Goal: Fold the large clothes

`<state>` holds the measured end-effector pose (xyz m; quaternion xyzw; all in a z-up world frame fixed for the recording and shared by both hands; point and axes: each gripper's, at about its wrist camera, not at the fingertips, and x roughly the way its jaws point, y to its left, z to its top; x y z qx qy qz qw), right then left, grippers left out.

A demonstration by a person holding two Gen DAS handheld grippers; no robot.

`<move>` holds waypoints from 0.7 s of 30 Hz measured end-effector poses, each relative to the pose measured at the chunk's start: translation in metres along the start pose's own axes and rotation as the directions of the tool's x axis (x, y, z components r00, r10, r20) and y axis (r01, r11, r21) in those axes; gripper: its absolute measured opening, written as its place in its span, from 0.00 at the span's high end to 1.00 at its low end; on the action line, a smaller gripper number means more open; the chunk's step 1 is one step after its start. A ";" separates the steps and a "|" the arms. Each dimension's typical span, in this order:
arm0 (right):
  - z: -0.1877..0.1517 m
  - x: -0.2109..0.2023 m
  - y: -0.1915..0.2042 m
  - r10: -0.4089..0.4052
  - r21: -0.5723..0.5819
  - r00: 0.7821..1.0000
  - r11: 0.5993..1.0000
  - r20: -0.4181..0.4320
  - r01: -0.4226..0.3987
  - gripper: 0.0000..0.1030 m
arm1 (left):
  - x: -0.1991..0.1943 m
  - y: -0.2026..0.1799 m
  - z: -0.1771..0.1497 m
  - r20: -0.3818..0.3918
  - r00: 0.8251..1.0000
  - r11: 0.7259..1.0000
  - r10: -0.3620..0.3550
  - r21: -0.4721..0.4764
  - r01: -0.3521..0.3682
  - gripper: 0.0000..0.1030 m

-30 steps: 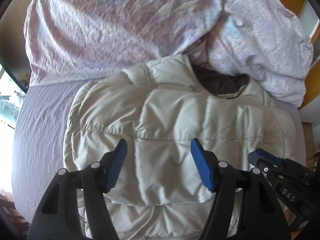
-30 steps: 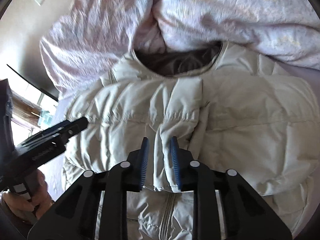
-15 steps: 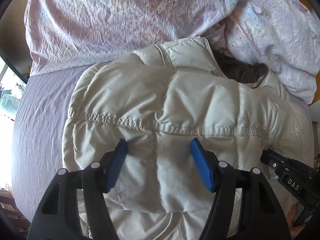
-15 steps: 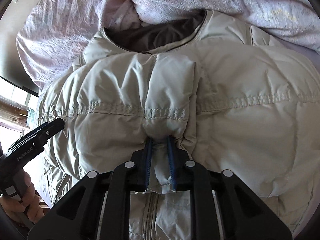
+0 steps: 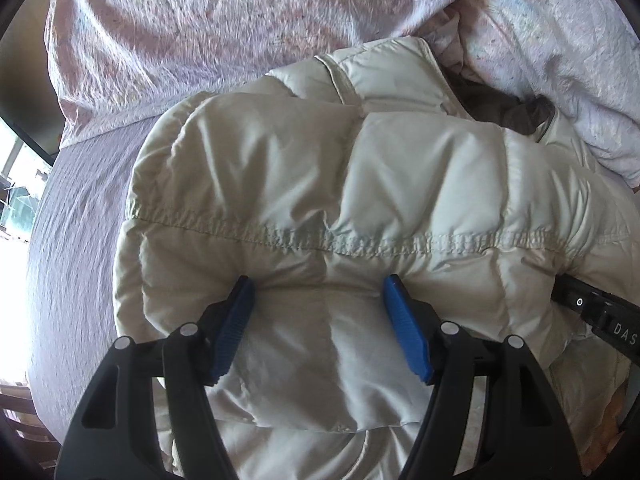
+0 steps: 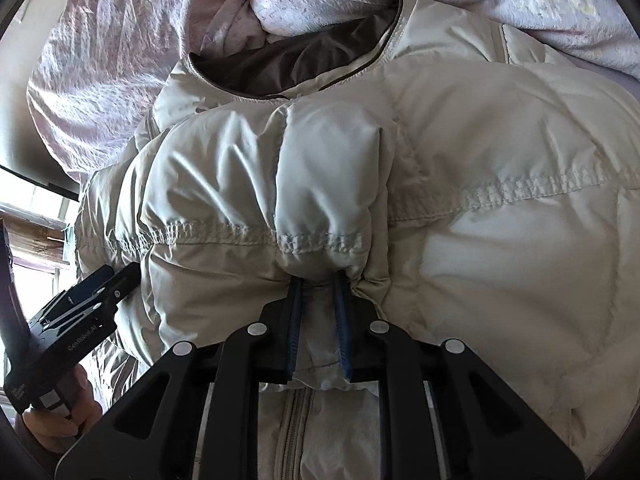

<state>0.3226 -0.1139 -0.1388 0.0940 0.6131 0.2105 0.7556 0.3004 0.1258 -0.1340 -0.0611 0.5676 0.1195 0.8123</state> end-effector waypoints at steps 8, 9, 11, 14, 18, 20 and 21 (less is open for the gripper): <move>0.004 -0.009 0.003 0.017 -0.003 1.000 1.000 -0.020 -0.017 0.84 | -0.019 0.011 -0.011 0.010 1.000 1.000 -0.008 -0.016 0.008 0.29; 0.003 -0.013 0.002 0.023 -0.001 1.000 1.000 -0.018 -0.023 0.82 | -0.022 0.013 -0.013 0.015 1.000 1.000 -0.007 -0.014 0.007 0.28; -0.001 -0.019 -0.001 0.028 -0.002 0.999 1.000 -0.015 -0.028 0.81 | -0.029 0.017 -0.018 0.025 1.000 1.000 -0.003 -0.012 0.004 0.28; -0.007 -0.032 -0.006 0.029 -0.007 1.000 1.000 -0.004 -0.029 0.70 | -0.040 0.030 -0.027 0.038 0.999 1.000 0.000 -0.013 0.001 0.28; -0.019 -0.052 -0.013 -0.052 -0.027 0.998 0.998 0.038 0.053 0.24 | -0.055 0.048 -0.044 0.053 0.999 1.000 0.008 -0.020 -0.007 0.27; -0.026 -0.059 -0.022 -0.059 -0.026 0.998 0.998 0.030 0.059 0.24 | -0.062 0.052 -0.054 0.059 0.998 1.000 0.007 -0.028 -0.005 0.26; -0.030 -0.064 -0.030 -0.058 -0.025 0.998 0.998 0.028 0.059 0.24 | -0.066 0.056 -0.061 0.062 0.998 0.999 0.010 -0.034 -0.008 0.25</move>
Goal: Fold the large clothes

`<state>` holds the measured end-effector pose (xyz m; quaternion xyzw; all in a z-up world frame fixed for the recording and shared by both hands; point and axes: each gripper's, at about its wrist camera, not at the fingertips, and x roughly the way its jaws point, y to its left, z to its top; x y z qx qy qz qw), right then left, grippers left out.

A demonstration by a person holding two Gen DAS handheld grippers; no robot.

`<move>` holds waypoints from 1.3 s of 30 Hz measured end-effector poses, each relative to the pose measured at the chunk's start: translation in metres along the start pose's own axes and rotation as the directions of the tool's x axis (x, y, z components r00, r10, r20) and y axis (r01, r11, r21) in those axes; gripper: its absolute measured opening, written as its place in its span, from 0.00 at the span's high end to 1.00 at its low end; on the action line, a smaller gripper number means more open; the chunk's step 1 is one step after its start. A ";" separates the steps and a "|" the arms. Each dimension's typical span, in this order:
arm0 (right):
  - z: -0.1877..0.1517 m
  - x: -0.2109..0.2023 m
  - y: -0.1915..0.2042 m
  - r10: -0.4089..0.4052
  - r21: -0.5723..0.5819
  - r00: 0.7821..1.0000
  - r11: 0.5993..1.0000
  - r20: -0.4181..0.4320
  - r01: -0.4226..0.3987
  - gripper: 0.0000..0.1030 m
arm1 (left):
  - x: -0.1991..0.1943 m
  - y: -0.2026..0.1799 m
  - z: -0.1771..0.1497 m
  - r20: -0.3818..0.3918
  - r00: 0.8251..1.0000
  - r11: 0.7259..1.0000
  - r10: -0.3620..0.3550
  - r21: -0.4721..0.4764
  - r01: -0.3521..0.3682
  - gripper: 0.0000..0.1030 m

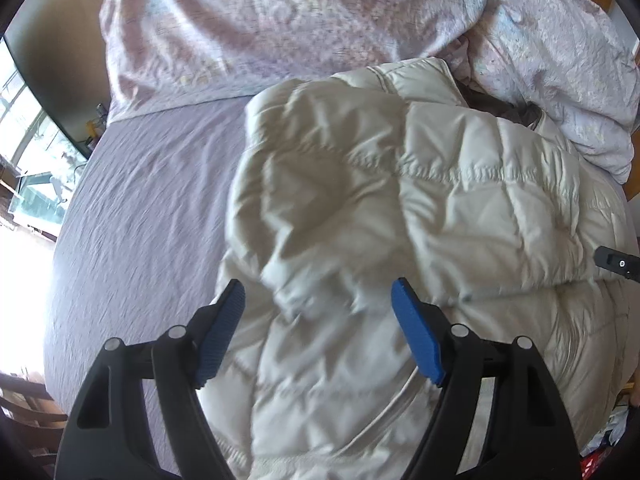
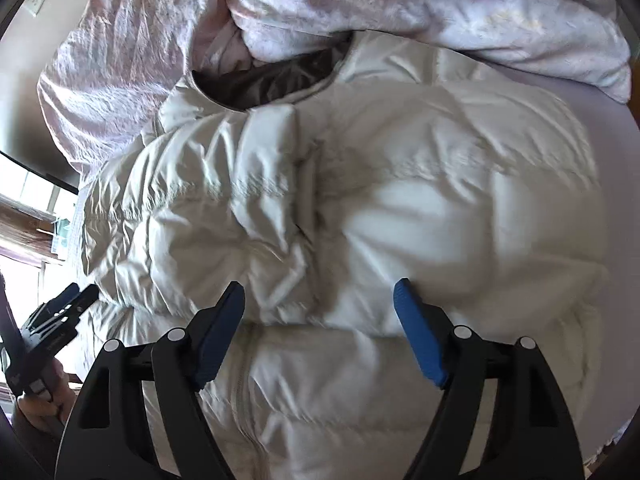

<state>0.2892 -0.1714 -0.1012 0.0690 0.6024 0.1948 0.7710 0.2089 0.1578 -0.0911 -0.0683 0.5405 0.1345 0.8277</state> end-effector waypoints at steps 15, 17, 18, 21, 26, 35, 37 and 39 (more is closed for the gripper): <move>-0.098 -0.063 -0.144 -0.052 0.103 0.988 0.992 -0.143 0.067 0.24 | -0.023 0.063 -0.091 -0.084 0.996 1.000 0.024 0.007 -0.024 0.22; -0.113 -0.067 -0.163 -0.013 0.141 0.986 0.989 -0.165 0.037 0.23 | -0.022 0.069 -0.102 -0.100 0.995 1.000 0.011 0.001 -0.011 0.21; -0.118 -0.068 -0.168 -0.003 0.147 0.985 0.989 -0.173 0.029 0.23 | -0.020 0.074 -0.111 -0.115 0.993 1.000 -0.011 -0.013 0.009 0.21; -0.136 -0.068 -0.186 0.034 0.169 0.977 0.986 -0.208 0.002 0.23 | -0.017 0.081 -0.125 -0.137 0.989 0.999 -0.047 -0.032 0.043 0.21; -0.154 -0.064 -0.207 0.107 0.227 0.967 0.972 -0.232 -0.053 0.23 | -0.013 0.079 -0.146 -0.169 0.982 0.996 -0.083 -0.037 0.078 0.21; -0.162 -0.049 -0.215 0.225 0.263 0.939 0.952 -0.260 -0.155 0.23 | -0.008 0.078 -0.172 -0.195 0.974 0.992 -0.118 -0.062 0.108 0.25; -0.165 -0.048 -0.216 0.231 0.256 0.938 0.952 -0.256 -0.165 0.24 | -0.008 0.077 -0.180 -0.195 0.974 0.993 -0.113 -0.055 0.104 0.26; -0.165 -0.047 -0.211 0.236 0.249 0.936 0.953 -0.259 -0.172 0.27 | -0.007 0.071 -0.182 -0.197 0.974 0.994 -0.109 -0.053 0.101 0.28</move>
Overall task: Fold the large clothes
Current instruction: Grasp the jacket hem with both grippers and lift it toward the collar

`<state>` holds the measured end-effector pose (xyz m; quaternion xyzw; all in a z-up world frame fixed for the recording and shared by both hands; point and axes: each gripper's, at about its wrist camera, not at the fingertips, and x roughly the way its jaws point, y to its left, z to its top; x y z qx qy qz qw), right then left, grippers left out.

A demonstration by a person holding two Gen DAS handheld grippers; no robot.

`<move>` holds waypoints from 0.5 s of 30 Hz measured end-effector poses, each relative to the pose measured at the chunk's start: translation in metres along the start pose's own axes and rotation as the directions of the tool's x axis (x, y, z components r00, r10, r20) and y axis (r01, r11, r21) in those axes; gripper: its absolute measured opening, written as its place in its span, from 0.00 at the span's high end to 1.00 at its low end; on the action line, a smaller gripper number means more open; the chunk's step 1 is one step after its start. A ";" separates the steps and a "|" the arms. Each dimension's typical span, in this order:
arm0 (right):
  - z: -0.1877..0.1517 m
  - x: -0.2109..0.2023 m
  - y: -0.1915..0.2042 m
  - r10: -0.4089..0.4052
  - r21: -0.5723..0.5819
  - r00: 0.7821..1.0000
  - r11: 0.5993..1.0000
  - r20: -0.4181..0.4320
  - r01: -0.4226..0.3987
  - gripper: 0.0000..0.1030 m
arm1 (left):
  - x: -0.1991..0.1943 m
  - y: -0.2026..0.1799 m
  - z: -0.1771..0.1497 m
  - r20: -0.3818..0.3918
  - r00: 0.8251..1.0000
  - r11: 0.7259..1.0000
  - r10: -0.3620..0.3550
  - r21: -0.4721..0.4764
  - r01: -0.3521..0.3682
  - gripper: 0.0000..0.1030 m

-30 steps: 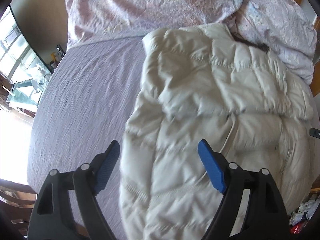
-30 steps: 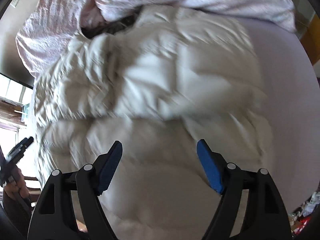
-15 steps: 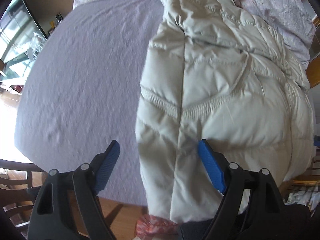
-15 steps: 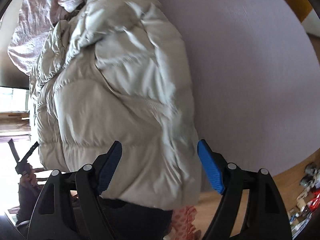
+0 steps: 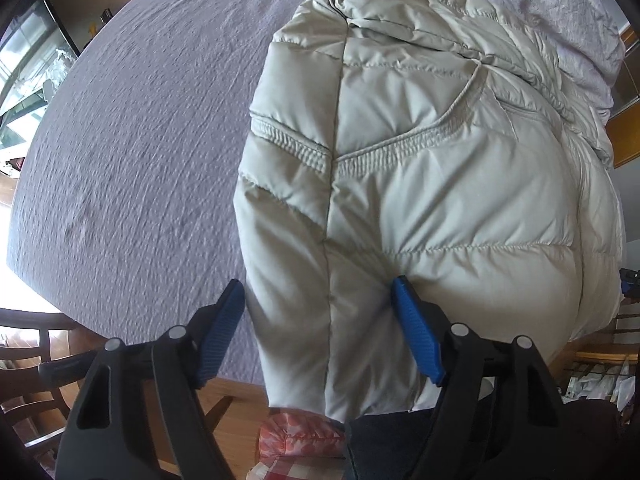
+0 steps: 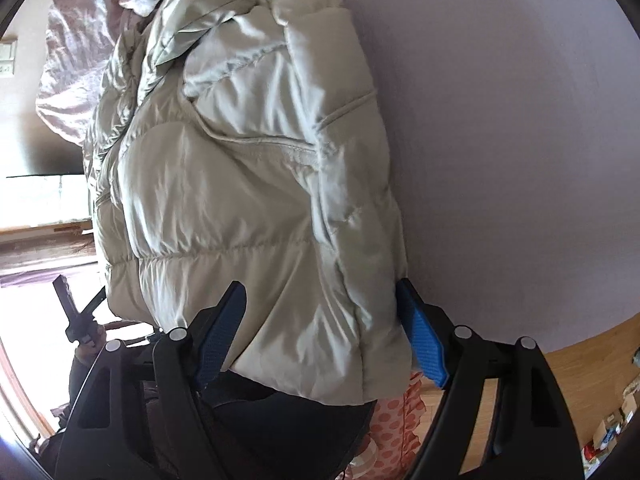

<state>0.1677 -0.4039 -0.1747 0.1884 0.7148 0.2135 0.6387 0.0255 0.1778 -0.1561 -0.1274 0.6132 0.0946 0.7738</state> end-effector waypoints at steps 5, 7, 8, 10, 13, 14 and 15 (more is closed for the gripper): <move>-0.003 0.003 0.005 0.007 -0.034 1.000 0.999 -0.006 -0.007 0.31 | 0.004 -0.009 0.001 0.004 1.000 1.000 0.007 0.005 -0.007 0.31; -0.004 0.002 0.002 0.012 -0.029 1.000 1.000 -0.001 -0.012 0.36 | 0.005 -0.012 0.002 0.006 1.000 1.000 0.007 0.010 -0.007 0.30; -0.005 0.001 -0.002 0.020 -0.021 1.000 1.000 0.002 -0.020 0.37 | 0.006 -0.013 0.003 0.005 1.000 1.000 0.005 0.008 -0.005 0.30; -0.007 0.000 -0.006 0.040 -0.008 0.999 0.999 0.006 -0.040 0.40 | 0.006 -0.012 0.001 0.003 1.000 1.000 -0.002 0.002 0.002 0.30; -0.011 0.001 -0.006 0.050 -0.011 0.999 0.999 0.012 -0.050 0.40 | 0.005 -0.010 0.001 0.003 1.000 1.000 0.004 0.009 -0.004 0.33; -0.011 0.000 -0.006 0.048 -0.018 0.999 0.999 0.010 -0.048 0.40 | 0.005 -0.011 0.001 0.004 1.000 1.000 0.003 0.010 -0.003 0.37; -0.012 0.000 -0.005 0.047 -0.025 0.999 0.999 0.006 -0.047 0.40 | 0.005 -0.013 0.001 0.007 1.000 1.000 0.000 0.015 0.000 0.42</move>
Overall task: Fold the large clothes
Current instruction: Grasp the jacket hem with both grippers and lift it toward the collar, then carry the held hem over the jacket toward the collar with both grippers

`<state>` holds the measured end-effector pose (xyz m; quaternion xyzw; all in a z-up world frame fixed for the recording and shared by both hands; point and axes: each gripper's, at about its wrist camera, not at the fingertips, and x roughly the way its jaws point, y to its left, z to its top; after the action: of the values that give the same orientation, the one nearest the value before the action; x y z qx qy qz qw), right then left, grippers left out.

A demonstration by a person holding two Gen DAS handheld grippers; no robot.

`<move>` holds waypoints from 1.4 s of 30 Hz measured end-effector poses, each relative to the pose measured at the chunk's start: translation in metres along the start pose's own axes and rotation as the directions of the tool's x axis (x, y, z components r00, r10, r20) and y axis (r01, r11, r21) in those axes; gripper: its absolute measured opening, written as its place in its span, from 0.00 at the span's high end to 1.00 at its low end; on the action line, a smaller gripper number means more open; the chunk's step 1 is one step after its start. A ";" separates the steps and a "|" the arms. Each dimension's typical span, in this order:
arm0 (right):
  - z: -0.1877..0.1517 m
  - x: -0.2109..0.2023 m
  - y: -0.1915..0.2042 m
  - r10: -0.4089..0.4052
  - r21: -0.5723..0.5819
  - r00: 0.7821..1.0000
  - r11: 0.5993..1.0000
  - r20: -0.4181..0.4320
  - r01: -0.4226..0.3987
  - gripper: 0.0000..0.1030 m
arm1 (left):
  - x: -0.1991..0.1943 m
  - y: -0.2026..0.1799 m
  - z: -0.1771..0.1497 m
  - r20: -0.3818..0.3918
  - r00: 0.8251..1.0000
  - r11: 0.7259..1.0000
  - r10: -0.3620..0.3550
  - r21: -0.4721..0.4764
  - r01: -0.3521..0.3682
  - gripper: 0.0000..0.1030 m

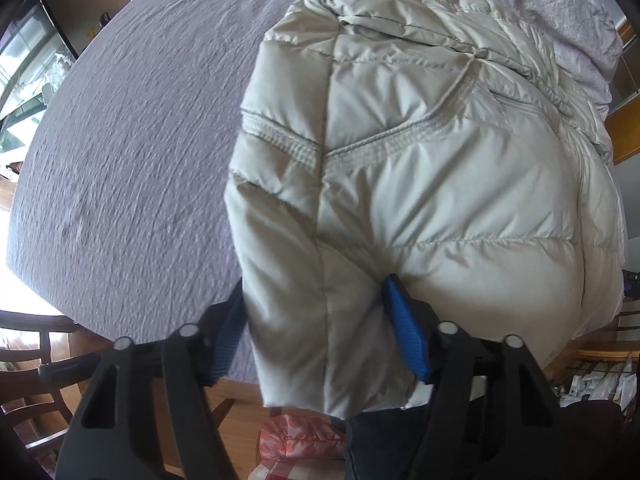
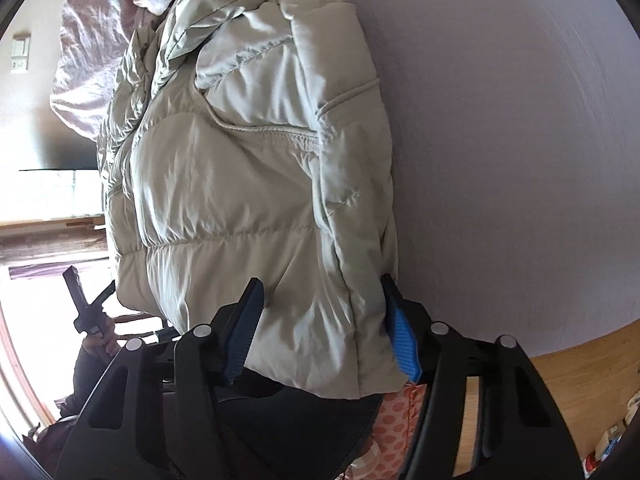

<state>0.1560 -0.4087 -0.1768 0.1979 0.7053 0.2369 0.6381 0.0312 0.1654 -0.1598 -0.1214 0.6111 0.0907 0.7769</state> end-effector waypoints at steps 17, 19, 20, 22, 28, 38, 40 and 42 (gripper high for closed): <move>0.004 0.008 0.027 -0.052 -0.084 0.998 0.995 0.017 0.054 0.87 | -0.020 -0.033 -0.009 0.045 0.998 0.998 0.044 0.035 -0.045 0.86; 0.005 0.003 0.029 -0.047 -0.093 0.998 0.994 0.035 0.050 0.89 | -0.024 -0.036 -0.006 0.050 0.997 0.998 0.050 0.037 -0.052 0.87; 0.005 0.001 0.030 -0.046 -0.096 0.998 0.994 0.044 0.050 0.89 | -0.027 -0.036 -0.006 0.053 0.997 0.998 0.055 0.039 -0.057 0.88; 0.006 -0.004 0.034 -0.041 -0.105 0.997 0.993 0.065 0.047 0.90 | -0.033 -0.038 -0.002 0.062 0.996 0.997 0.065 0.043 -0.068 0.89; 0.017 -0.024 0.055 -0.031 -0.164 0.991 0.985 0.133 0.053 0.91 | -0.054 -0.042 0.016 0.108 0.990 0.994 0.089 0.050 -0.095 0.90; 0.051 -0.056 0.095 -0.032 -0.243 0.969 0.966 0.245 0.093 0.91 | -0.092 -0.038 0.072 0.235 0.966 0.993 0.109 0.024 -0.118 0.91; 0.060 -0.057 0.104 -0.045 -0.258 0.965 0.959 0.260 0.114 0.91 | -0.097 -0.044 0.084 0.263 0.957 0.991 0.119 0.024 -0.129 0.91; 0.068 -0.058 0.107 -0.066 -0.265 0.961 0.954 0.270 0.140 0.91 | -0.100 -0.048 0.099 0.280 0.952 0.991 0.124 0.020 -0.135 0.91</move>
<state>0.2273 -0.3504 -0.0718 0.0970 0.5848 0.2734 0.7575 0.1129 0.1495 -0.0365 -0.0521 0.5041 0.1457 0.8497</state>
